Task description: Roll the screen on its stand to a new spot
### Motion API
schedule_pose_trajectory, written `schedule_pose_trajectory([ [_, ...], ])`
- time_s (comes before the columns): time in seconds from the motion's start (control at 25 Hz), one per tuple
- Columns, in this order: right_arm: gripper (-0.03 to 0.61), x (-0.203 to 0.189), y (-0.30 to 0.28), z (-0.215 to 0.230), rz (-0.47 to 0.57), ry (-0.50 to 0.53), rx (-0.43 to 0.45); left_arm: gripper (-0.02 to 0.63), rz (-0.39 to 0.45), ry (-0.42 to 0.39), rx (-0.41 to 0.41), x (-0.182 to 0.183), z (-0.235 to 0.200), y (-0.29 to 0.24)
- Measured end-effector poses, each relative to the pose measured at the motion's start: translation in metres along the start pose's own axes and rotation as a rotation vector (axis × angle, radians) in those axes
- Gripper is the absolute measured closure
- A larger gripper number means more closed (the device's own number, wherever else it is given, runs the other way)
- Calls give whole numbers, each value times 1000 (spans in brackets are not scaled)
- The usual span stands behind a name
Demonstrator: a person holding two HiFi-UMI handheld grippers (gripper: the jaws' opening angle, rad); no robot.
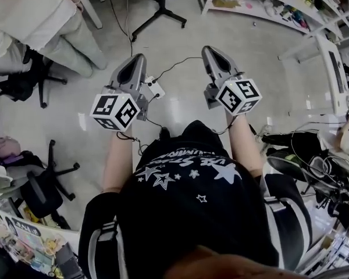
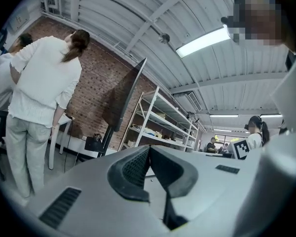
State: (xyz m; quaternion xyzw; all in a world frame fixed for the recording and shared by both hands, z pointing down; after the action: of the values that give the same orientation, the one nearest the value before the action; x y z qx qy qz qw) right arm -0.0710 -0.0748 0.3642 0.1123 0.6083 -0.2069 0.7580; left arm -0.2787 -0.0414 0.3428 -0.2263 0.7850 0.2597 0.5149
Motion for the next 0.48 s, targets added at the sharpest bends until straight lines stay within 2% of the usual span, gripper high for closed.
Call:
schedule_pose_trajectory([
  [0.2, 571, -1, -11, 23, -6, -32, -17, 603, -12, -5, 5, 0, -6, -21],
  [0.48, 572, 13, -43, 53, 2, -50, 37, 603, -13, -37, 41, 5, -5, -58],
])
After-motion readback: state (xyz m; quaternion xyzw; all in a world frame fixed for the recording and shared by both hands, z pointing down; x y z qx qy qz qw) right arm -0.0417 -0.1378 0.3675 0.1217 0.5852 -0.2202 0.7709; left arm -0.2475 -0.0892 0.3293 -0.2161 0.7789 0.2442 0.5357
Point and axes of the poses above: the fingertips, and each gripper's own axes: y backward along the fingers, z to its right, x out of its top, the point moved 2 cm from there along y, backward along the fingers, and after that the axes turned 12 degrees about -x, right-handed, at the moved point
